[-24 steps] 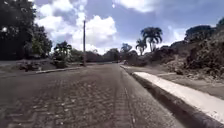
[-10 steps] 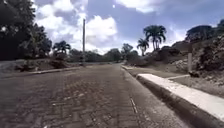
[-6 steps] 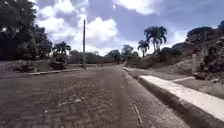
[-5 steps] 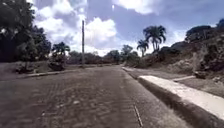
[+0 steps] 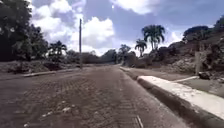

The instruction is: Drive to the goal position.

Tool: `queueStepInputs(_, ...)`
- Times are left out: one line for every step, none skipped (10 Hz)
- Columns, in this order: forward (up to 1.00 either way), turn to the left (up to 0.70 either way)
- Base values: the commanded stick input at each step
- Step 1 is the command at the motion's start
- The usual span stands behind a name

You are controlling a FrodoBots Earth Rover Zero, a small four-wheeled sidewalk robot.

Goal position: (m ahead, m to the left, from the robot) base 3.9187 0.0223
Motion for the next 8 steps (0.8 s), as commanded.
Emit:
queueStepInputs(0.5, 0.0)
queueStepInputs(0.5, 0.01)
queueStepInputs(0.5, 0.26)
queueStepInputs(0.5, 0.19)
queueStepInputs(0.5, 0.11)
queueStepInputs(0.5, 0.02)
queueStepInputs(0.5, 0.0)
queueStepInputs(0.5, 0.0)
